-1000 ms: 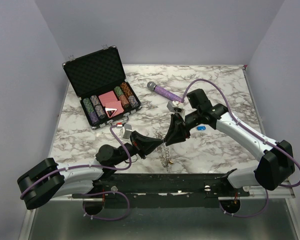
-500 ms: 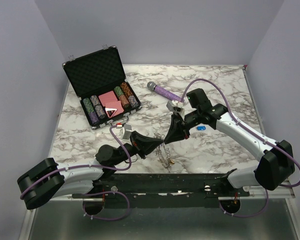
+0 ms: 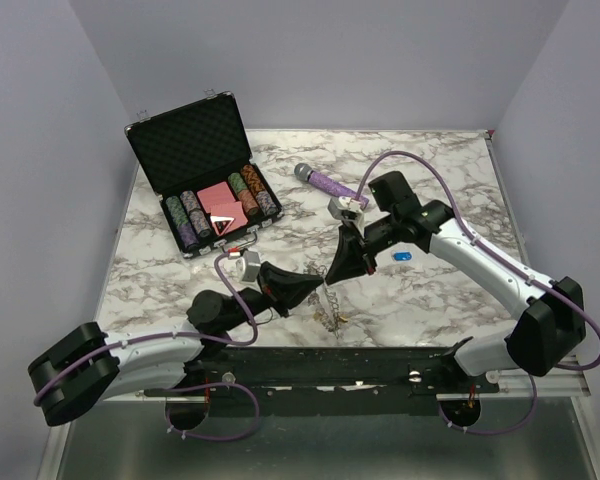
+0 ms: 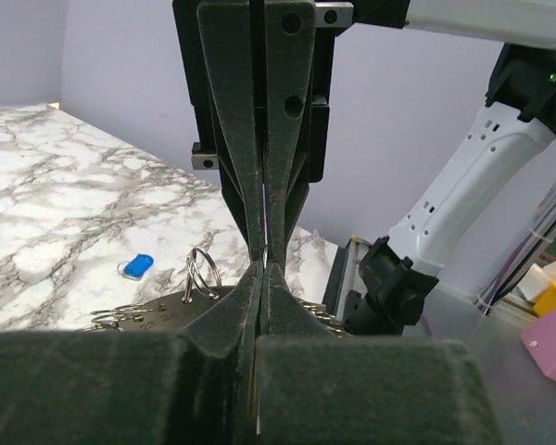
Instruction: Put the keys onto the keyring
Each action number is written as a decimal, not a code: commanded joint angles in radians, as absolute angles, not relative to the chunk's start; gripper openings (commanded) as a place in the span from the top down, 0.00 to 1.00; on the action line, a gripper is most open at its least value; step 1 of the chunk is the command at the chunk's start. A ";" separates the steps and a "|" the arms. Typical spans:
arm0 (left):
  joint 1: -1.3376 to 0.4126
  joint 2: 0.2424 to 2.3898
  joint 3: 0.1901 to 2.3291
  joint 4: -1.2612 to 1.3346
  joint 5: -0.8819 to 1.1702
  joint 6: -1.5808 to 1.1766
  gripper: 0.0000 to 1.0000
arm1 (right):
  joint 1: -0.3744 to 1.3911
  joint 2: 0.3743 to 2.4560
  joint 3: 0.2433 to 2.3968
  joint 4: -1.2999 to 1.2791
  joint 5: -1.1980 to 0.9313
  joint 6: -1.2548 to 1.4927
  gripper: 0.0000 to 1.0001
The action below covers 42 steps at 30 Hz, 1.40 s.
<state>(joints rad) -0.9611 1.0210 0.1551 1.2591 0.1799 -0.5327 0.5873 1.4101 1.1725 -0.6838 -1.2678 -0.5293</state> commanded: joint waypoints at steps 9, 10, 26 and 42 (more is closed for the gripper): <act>-0.956 0.609 0.257 0.599 0.146 -0.316 0.41 | 0.595 1.460 1.304 -0.989 -1.059 -0.773 1.00; -0.956 0.588 0.280 0.522 0.150 -0.295 0.39 | 0.597 1.468 1.321 -1.030 -1.042 -0.803 1.00; -0.960 0.805 0.476 0.279 0.259 -0.005 0.32 | 0.617 1.542 1.457 -1.221 -0.930 -0.907 1.00; -0.973 0.991 0.515 0.471 0.360 0.028 0.54 | 0.617 1.552 1.447 -1.215 -0.942 -0.907 1.00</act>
<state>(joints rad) -0.9642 0.9615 0.4763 0.4019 0.2947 0.0196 0.6102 1.5448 1.4242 -1.1995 -0.9279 -0.8928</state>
